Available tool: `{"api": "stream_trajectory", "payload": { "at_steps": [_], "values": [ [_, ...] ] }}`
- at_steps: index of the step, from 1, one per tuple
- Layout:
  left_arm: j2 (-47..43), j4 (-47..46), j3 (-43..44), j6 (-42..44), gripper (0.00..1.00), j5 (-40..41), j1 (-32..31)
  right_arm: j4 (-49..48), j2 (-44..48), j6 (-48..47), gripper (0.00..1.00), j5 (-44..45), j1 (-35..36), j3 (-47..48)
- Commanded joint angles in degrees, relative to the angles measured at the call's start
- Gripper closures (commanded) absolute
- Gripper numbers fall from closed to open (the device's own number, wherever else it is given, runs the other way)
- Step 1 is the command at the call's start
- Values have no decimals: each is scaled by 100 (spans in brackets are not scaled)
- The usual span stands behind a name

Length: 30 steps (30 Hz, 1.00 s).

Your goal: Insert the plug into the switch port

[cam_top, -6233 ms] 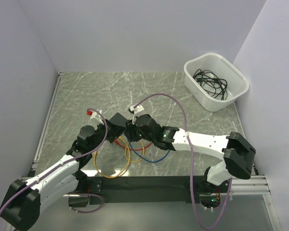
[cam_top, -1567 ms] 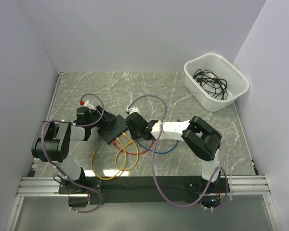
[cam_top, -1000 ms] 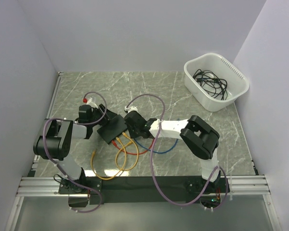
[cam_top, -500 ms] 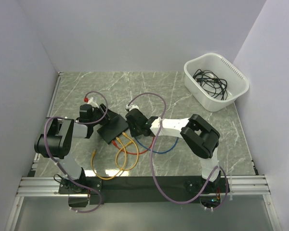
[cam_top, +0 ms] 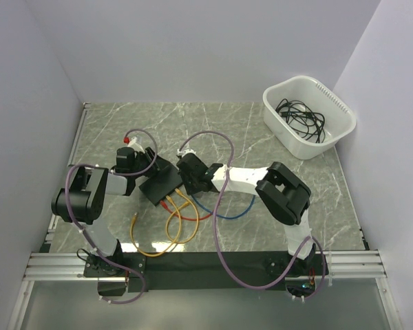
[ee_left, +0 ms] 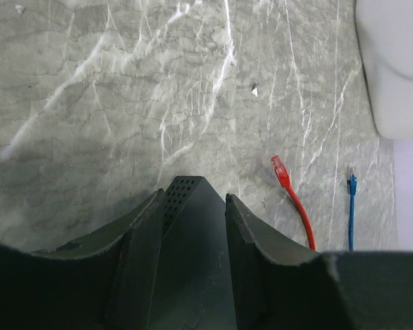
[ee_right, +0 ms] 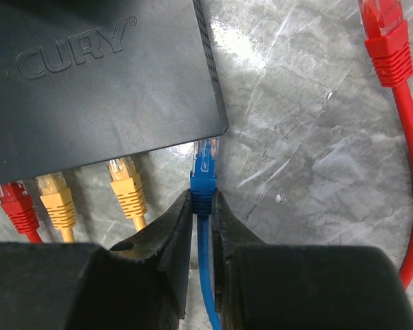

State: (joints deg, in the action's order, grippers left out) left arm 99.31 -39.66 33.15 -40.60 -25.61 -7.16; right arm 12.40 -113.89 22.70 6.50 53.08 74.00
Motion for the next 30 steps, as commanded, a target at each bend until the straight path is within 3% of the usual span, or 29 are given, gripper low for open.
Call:
{"api": "stream_trajectory", "payload": {
  "at_steps": [1,14,30],
  "values": [
    [150,46,130,122,55,-507,-189,-360,-55,-292,100,35,-70,168],
    [458,-33,175,149,62,-726,-277,-897,253,-951,100,150,-237,-175],
    [660,-24,254,333,67,-902,-550,-1741,806,-1716,100,-633,-298,-852]
  ]
}}
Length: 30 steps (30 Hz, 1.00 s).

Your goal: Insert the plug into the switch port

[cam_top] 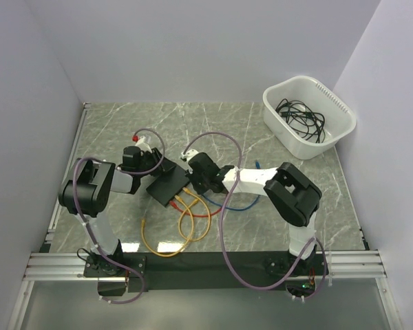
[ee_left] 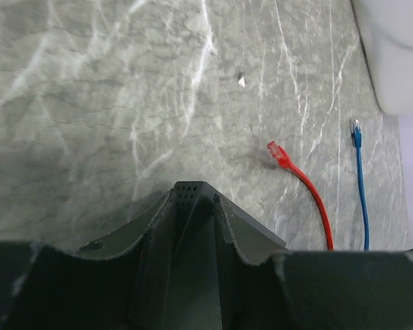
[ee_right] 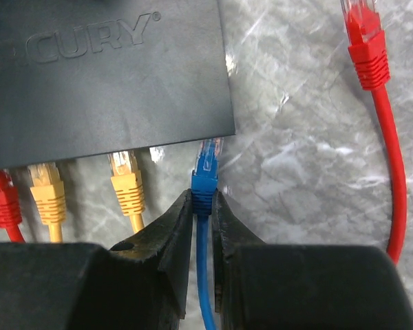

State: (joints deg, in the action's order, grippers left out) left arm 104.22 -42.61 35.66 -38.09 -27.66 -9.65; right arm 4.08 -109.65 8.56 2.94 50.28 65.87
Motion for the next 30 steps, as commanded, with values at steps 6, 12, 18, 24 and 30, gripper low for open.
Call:
{"api": "stream_trajectory", "payload": {
  "at_steps": [6,12,18,24,30],
  "values": [
    [239,192,20,161,71,-855,-432,-1137,646,-583,100,-434,-62,-346],
    [291,332,151,398,72,-855,-757,-1348,857,-645,100,-488,-177,-627],
    [283,297,64,390,74,-715,-933,-1427,901,-592,100,-417,-300,-689],
    [423,122,20,381,75,-802,-1126,-1594,927,-592,100,-531,-308,-750],
    [459,-28,-15,530,75,-908,-1381,-1630,1182,-960,100,-900,-361,-804]
  ]
}}
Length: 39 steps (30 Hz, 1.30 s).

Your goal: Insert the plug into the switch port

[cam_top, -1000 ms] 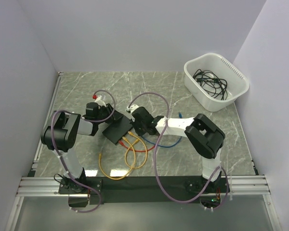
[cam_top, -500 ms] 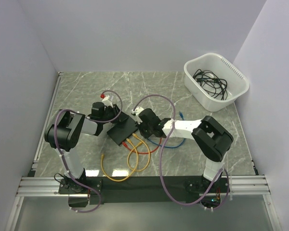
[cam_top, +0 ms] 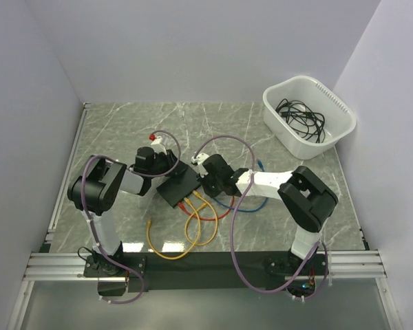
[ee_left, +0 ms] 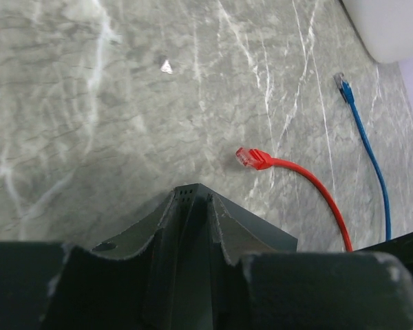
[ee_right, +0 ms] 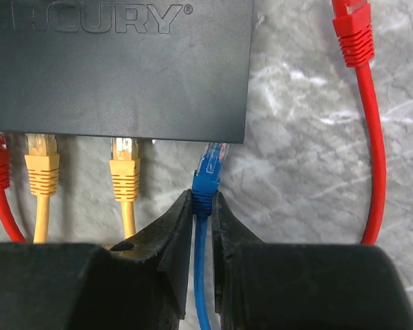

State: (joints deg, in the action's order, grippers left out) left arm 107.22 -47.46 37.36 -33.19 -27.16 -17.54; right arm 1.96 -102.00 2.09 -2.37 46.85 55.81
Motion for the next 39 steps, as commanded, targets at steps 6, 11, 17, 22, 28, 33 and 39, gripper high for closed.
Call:
{"api": "stream_trajectory", "payload": {
  "at_steps": [6,11,17,22,28,33,39],
  "values": [
    [316,-105,-449,-56,75,-993,-689,-1391,382,-437,100,-396,-123,246],
    [572,-281,-423,5,76,-1098,-865,-1338,408,-639,100,-360,-202,255],
    [616,-123,-300,163,78,-1116,-979,-1303,382,-885,100,-342,-282,439],
    [695,-26,-221,278,81,-1239,-1041,-1171,181,-1096,100,-229,-282,720],
    [757,105,-124,383,82,-1327,-1129,-1346,153,-1149,100,-123,-290,782],
    [748,167,-80,445,82,-1327,-1182,-1698,224,-1070,100,-167,-299,773],
    [792,272,-28,480,83,-1319,-1217,-2058,162,-930,100,-36,-308,853]
  ]
}}
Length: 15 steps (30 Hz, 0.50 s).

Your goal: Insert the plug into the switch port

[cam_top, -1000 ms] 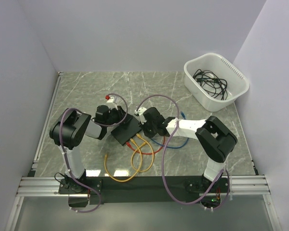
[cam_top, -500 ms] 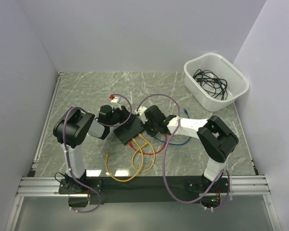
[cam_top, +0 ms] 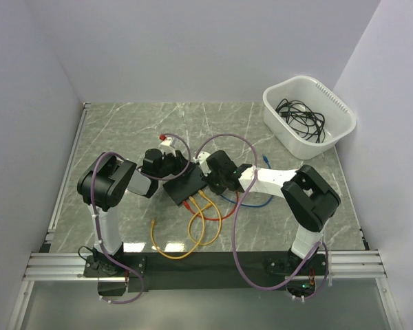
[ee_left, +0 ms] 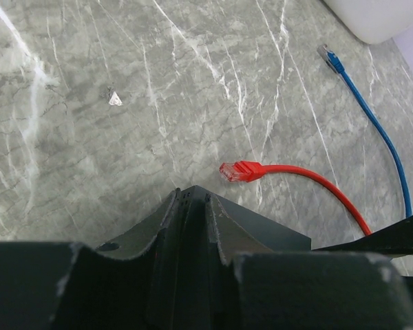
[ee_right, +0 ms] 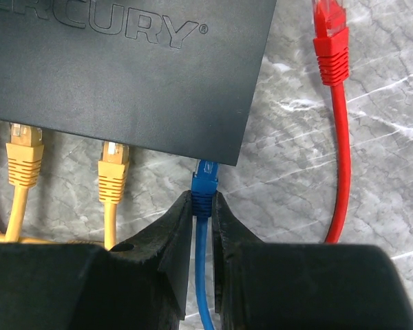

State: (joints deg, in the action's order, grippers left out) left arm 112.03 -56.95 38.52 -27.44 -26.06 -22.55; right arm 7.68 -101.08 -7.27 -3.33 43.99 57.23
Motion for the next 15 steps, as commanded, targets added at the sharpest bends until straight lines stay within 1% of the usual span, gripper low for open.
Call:
{"api": "stream_trajectory", "payload": {
  "at_steps": [1,4,7,10,15],
  "values": [
    [320,1230,-126,-86,83,-1410,-734,-2719,71,15,100,87,-13,693],
    [302,1230,-135,-68,84,-1401,-742,-2843,1,59,100,245,-30,824],
    [311,1274,-108,-68,83,-1410,-751,-2492,-236,-38,100,325,-31,1307],
    [215,1204,-195,-112,82,-1402,-751,-2201,-360,-99,100,446,-31,1501],
    [-23,1581,-144,-121,76,-1042,-751,-2245,-141,163,100,535,-13,1011]
  ]
}}
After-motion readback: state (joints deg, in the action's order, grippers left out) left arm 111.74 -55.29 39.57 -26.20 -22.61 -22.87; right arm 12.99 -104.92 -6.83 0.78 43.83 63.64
